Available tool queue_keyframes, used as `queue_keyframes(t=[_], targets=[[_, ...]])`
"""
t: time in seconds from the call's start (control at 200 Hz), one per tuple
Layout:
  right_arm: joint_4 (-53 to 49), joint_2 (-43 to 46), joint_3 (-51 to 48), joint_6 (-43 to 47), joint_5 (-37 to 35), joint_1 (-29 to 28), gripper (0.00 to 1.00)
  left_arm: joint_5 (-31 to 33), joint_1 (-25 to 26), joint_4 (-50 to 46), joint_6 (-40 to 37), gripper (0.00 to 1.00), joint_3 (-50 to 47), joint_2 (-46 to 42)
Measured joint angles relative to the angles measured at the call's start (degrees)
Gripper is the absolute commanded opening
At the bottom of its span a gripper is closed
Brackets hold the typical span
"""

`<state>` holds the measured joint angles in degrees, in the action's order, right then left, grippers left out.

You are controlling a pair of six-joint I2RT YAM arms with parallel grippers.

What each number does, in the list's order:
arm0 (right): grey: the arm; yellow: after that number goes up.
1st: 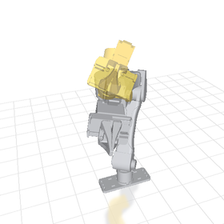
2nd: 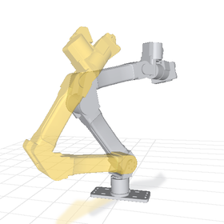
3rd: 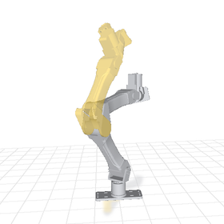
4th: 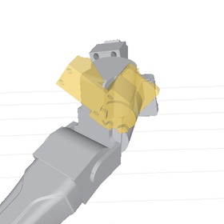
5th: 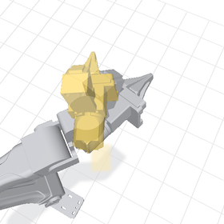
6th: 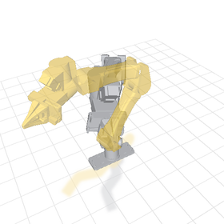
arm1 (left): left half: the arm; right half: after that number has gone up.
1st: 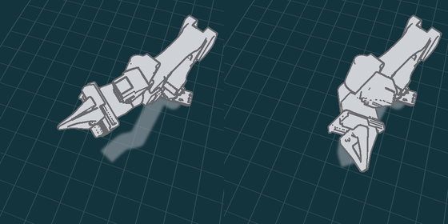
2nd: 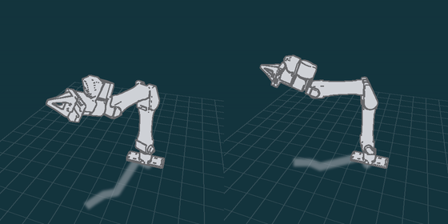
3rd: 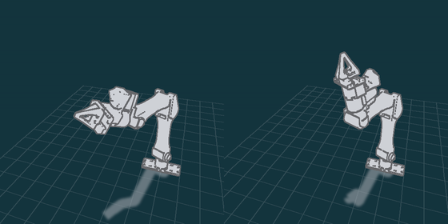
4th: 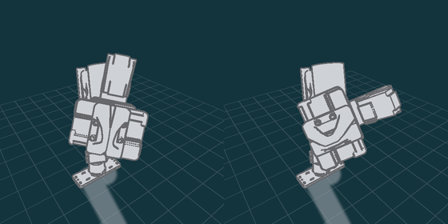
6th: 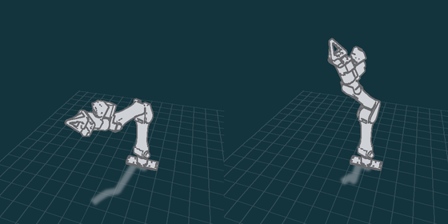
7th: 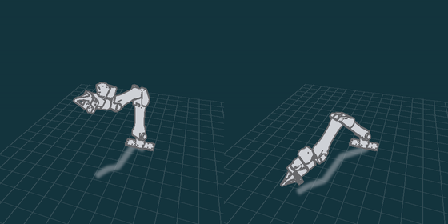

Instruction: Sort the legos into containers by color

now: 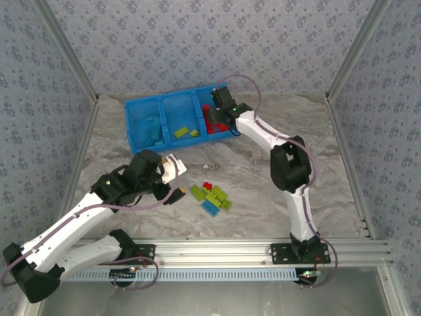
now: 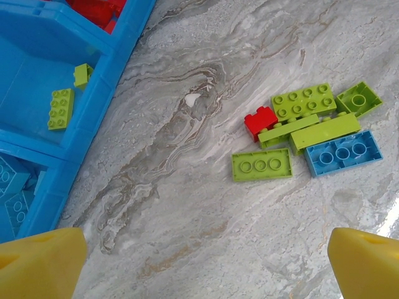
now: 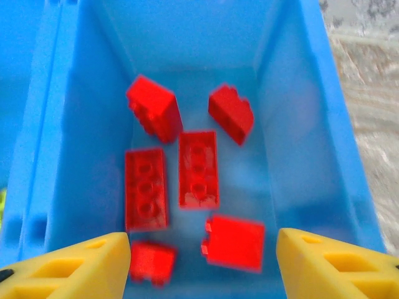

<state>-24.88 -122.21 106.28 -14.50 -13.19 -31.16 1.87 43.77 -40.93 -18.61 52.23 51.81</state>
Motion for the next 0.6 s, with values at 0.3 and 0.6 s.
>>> queue_keyframes(t=[0.3,0.6], targets=[[4.28,30.86,-26.69,0.35,7.39,-0.04,0.82,0.83,0.00,0.02,0.00,0.99,-0.02,0.39],[7.30,67.60,-56.33,-4.92,15.41,-1.03,1.00,4.07,0.00,-0.57,11.45,0.99,2.40,4.11]])
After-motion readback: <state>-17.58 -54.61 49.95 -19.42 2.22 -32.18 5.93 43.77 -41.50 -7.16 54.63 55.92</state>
